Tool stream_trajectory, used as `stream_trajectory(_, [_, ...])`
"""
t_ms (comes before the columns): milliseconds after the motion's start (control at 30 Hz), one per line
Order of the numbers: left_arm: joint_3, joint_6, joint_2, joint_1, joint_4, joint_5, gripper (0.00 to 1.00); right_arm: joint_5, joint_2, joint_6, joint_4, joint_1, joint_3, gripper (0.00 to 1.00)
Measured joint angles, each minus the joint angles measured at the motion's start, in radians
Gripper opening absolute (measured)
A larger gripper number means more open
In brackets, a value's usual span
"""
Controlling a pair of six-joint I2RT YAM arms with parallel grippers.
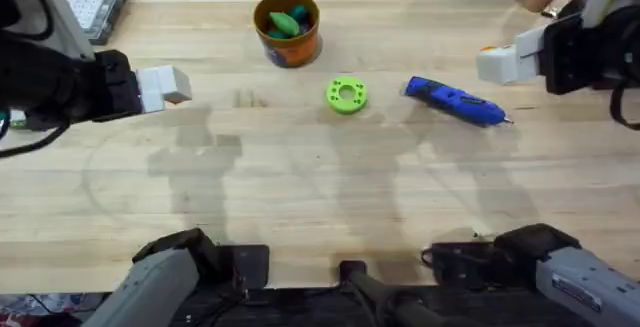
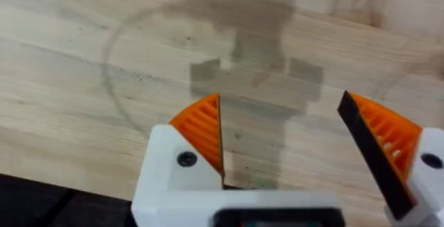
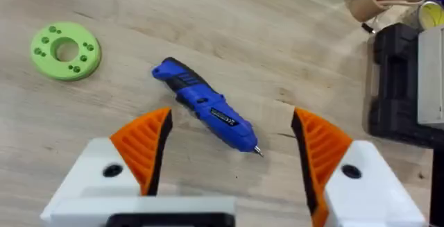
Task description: Pick up the gripper from the table and insert it into the empty holder that is missing its gripper. Then pick up a screw, insert it into the mounting hole, and use the screwdriver to tighten it. Finally, clean up the table by picking up the vegetable and placing it into the bucket.
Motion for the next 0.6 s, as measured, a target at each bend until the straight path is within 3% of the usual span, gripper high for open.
stream_trajectory(267, [0.0,-0.004,0.126,0.028,0.005,0.003,0.987,0.0,0.0,0.0,0.0,0.0,0.0,0.995])
stream_trajectory(600, [0.0,-0.004,0.152,0.028,0.028,0.02,0.986,0.0,0.0,0.0,-0.006,0.0,0.0,0.995])
